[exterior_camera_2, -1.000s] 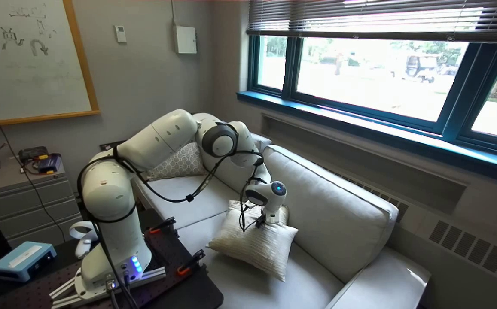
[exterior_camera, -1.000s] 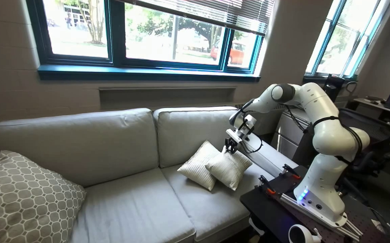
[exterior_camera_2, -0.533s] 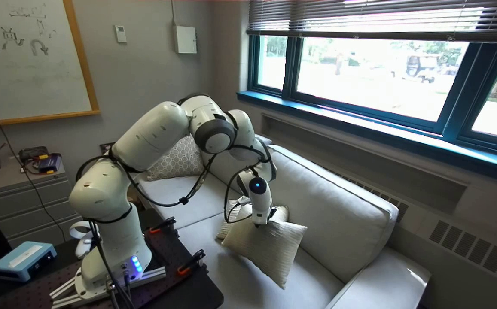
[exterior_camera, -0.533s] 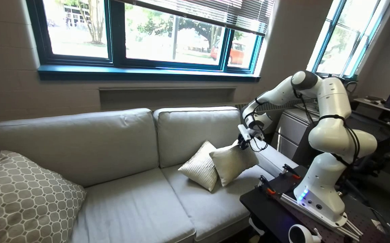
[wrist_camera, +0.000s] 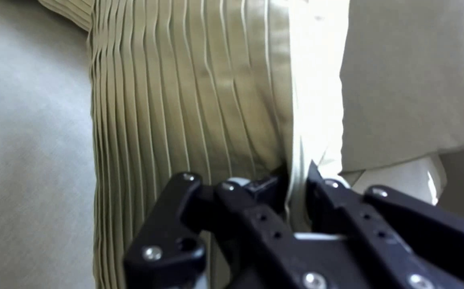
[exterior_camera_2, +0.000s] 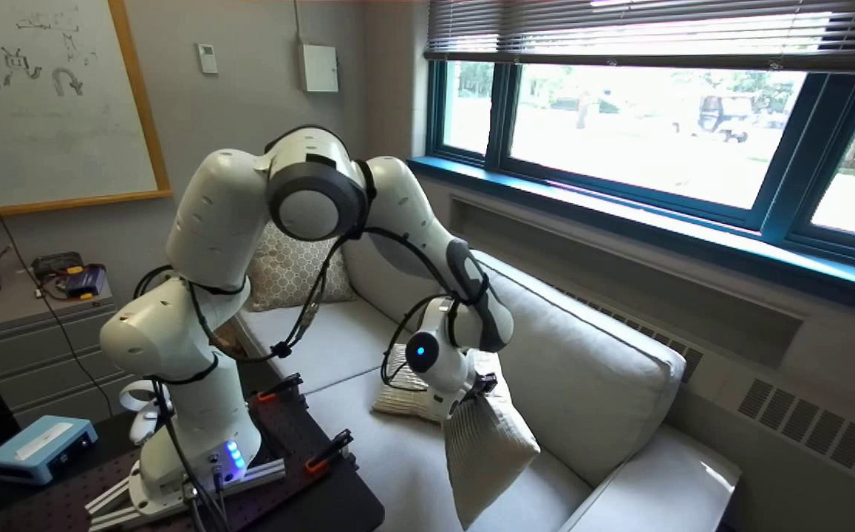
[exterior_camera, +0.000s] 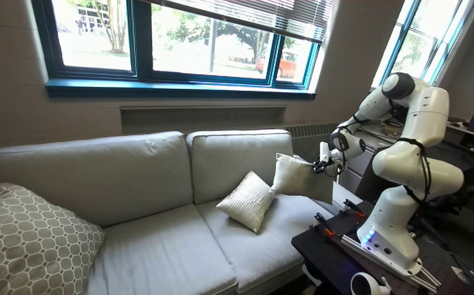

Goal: Set the striped pillows against the armrest

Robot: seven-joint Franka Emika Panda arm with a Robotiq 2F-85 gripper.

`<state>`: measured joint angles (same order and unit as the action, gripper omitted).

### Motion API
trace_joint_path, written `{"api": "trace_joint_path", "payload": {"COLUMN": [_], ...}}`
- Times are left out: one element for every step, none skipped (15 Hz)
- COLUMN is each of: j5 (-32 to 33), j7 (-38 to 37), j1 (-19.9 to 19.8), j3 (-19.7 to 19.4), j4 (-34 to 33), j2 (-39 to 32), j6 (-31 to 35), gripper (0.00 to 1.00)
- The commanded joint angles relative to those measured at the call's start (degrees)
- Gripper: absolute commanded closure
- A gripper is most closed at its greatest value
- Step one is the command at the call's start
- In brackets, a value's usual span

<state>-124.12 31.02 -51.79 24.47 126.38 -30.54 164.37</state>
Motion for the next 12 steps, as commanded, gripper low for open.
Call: {"api": "trace_joint_path", "payload": {"j5": [-8.7,-8.8,-7.5,-7.2,-7.2,-7.6,-7.6,-8.1,-8.5,-8.9,-9.2,-9.6], "j7": [8.0,8.9,3.8,3.5,2.8,2.5,1.7,1.2,0.7,-0.1,-0.9,-1.9], "j1": [-5.2,-6.6,3.2,4.4,7.2,9.5,11.8,14.0,16.1,17.9,19.7,21.3], "j3": [-3.6,-4.3,-15.4,-18.2,-22.8,-26.5,-29.8,-32.7,-35.2,-37.4,-39.4,-41.2], "j4": [10.2,11.7,13.8,14.9,15.6,16.4,17.2,17.8,18.5,19.1,19.5,19.4], "j2": [4.4,3.8,5.2,4.4,3.5,2.8,2.5,2.2,2.3,2.8,3.0,3.1], "j6": [-12.9,-15.7,-22.3,-26.4,-31.1,-34.9,-38.5,-41.5,-43.9,-45.9,-47.6,-48.7], "gripper": [0.99,0.99,0.99,0.99,0.99,0.99,0.99,0.99,0.99,0.99,0.99,0.99]}}
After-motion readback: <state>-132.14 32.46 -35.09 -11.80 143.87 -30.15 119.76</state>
